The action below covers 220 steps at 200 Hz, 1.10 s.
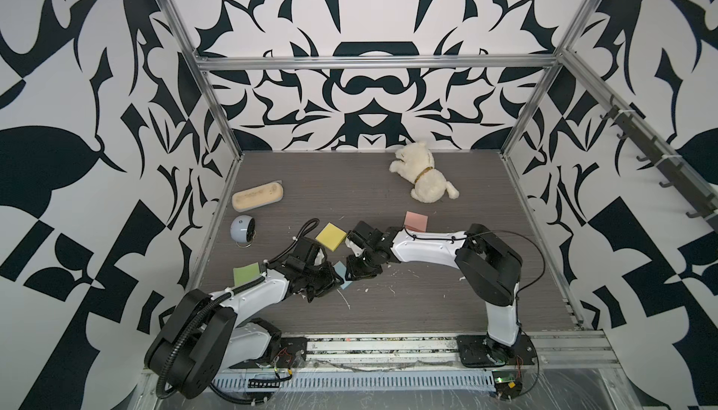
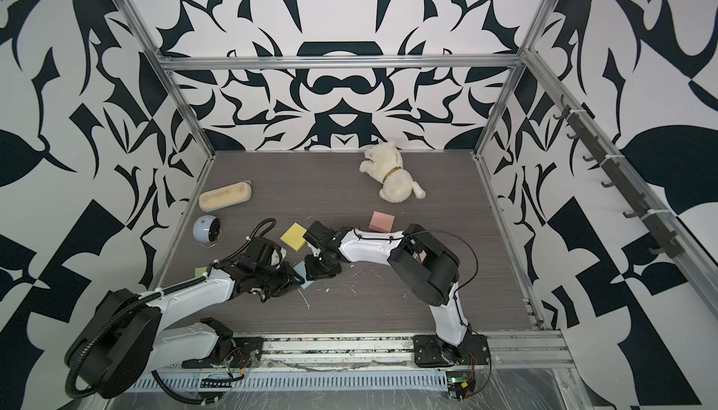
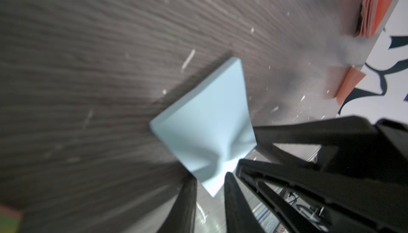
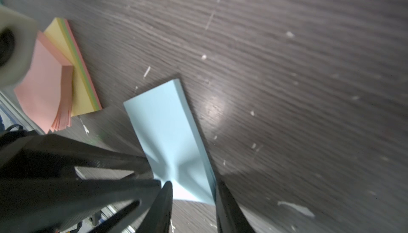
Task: Tear off pages from different memo pads
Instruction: Pick up the memo pad from the center of the board.
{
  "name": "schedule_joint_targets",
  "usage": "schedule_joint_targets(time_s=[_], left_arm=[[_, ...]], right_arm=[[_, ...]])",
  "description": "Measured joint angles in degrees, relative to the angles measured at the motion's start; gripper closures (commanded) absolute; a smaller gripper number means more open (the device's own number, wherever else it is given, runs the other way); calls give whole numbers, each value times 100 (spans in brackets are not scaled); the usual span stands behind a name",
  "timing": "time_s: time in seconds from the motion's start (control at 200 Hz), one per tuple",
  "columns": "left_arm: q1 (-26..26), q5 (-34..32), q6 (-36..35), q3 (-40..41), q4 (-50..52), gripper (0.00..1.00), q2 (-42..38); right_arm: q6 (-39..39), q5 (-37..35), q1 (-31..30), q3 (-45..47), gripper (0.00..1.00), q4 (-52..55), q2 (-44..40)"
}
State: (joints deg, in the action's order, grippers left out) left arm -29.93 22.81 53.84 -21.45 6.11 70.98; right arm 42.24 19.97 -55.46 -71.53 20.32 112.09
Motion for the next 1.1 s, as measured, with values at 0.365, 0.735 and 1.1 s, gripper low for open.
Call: schedule_joint_targets(time_s=[0.365, 0.735, 1.1], left_arm=[[4, 79, -13, 2, -184, 83, 116], [2, 17, -37, 0, -136, 76, 15], [1309, 323, -490, -542, 470, 45, -918]], right_arm=[[188, -15, 20, 291, 72, -96, -223], [553, -63, 31, 619, 96, -442, -409], [1578, 105, 267, 1694, 100, -1906, -1360]])
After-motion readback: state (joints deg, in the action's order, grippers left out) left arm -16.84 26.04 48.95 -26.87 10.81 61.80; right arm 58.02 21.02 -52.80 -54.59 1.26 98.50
